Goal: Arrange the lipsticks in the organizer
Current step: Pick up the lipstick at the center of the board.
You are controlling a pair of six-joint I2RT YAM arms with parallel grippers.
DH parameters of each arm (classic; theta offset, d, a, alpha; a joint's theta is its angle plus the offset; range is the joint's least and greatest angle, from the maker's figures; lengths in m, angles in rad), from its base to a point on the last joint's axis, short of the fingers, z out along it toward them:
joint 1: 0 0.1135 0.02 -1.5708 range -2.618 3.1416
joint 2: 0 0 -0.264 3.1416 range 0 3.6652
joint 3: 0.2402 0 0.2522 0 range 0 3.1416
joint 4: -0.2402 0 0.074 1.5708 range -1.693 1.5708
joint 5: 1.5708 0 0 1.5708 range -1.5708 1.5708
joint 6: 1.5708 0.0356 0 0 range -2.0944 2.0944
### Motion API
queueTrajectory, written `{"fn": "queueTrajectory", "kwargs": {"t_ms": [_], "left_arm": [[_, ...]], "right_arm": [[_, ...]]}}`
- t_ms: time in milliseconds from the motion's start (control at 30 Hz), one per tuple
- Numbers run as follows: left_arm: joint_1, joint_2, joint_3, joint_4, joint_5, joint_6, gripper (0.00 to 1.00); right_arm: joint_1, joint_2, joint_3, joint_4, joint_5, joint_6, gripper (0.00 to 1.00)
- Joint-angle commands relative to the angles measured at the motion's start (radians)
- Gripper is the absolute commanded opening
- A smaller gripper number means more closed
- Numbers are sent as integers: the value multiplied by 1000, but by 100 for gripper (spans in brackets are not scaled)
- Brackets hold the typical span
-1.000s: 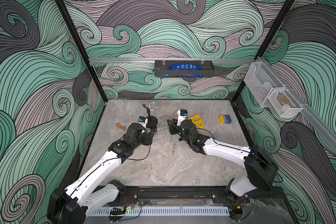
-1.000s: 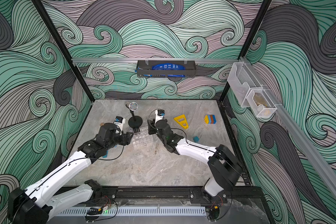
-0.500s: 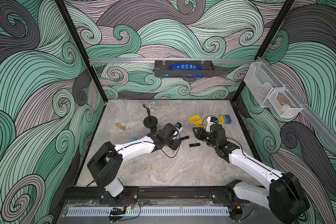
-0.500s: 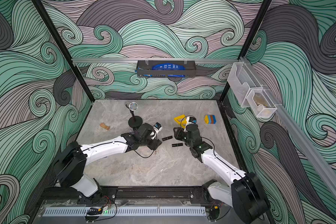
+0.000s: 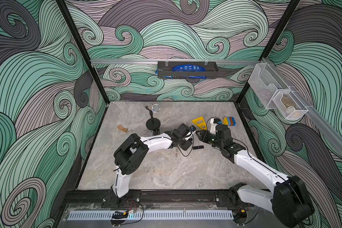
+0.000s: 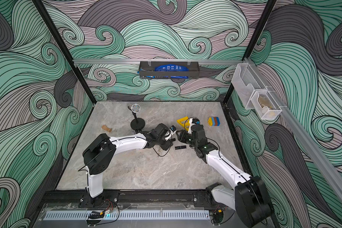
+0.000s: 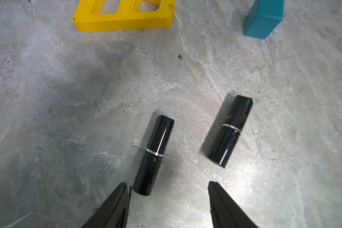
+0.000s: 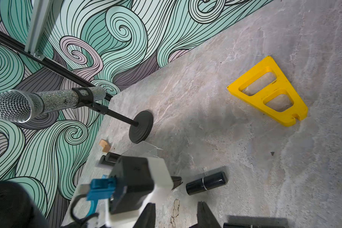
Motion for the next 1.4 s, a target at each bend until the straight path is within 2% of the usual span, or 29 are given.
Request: {"fn": "queueTrajectory", "kwargs": {"t_ms": [0, 167, 533, 833, 1000, 1200, 1367], "left_arm": [[-2, 33, 63, -40, -84, 29, 66], [-2, 75, 83, -50, -115, 58, 65], [-5, 135, 118, -78, -116, 67, 56], [-28, 168, 123, -111, -160, 104, 39], [-30, 164, 134, -137, -151, 98, 24], [-29, 109, 148, -232, -119, 34, 8], [-23, 16, 131, -283, -109, -2, 5]], "right_arm": [[-6, -4, 6, -20, -33, -24, 39], [-6, -8, -19, -7, -43, -18, 39], [-6, 2, -25, 0, -51, -17, 39], [-6, -4, -23, -4, -48, -18, 39], [-6, -6, -24, -5, -47, -15, 39], [-6, -7, -18, -11, -32, -21, 39], [-6, -8, -9, -17, -48, -19, 39]]}}
